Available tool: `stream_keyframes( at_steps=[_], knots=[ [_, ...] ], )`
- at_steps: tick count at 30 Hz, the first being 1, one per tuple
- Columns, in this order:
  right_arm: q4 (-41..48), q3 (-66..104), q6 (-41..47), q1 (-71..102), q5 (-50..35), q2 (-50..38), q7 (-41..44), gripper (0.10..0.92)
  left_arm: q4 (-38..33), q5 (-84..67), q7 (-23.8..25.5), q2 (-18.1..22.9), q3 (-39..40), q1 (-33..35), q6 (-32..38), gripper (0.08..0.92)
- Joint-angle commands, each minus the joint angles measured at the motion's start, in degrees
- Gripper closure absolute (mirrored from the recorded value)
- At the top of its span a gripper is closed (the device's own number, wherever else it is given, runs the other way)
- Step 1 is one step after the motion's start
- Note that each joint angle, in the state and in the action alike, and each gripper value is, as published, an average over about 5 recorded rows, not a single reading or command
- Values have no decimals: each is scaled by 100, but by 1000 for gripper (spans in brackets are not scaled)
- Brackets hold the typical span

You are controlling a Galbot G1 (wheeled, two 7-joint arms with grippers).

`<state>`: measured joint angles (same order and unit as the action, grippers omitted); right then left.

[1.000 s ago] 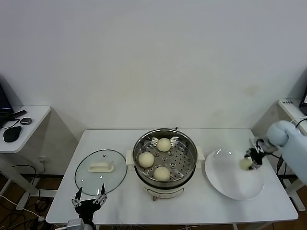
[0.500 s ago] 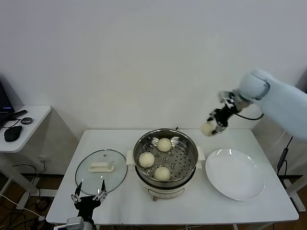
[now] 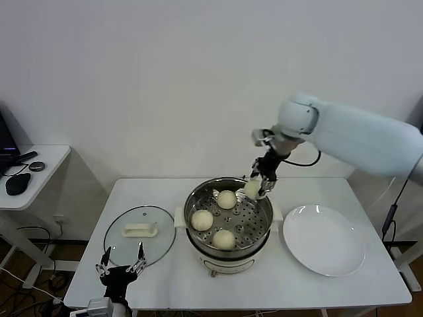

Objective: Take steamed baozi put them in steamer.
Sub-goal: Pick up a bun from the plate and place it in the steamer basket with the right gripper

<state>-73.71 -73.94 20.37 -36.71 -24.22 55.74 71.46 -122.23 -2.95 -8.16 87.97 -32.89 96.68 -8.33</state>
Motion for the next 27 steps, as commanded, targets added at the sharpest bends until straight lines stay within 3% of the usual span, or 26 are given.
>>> stream_keyframes(
  at_steps=[1,21,27],
  knots=[
    [48,-524,258,200,121,656,-311,465,-39,-19,-1,15,-13,-19,-1,177],
    [48,-443,387,688,454,605,-625,464,53,-38,4,28,-19,-86,-4,177],
    [-83,-312,396,585,354,369,-627,348,54,-29,10,48,-15,-81,-8,177]
  ],
)
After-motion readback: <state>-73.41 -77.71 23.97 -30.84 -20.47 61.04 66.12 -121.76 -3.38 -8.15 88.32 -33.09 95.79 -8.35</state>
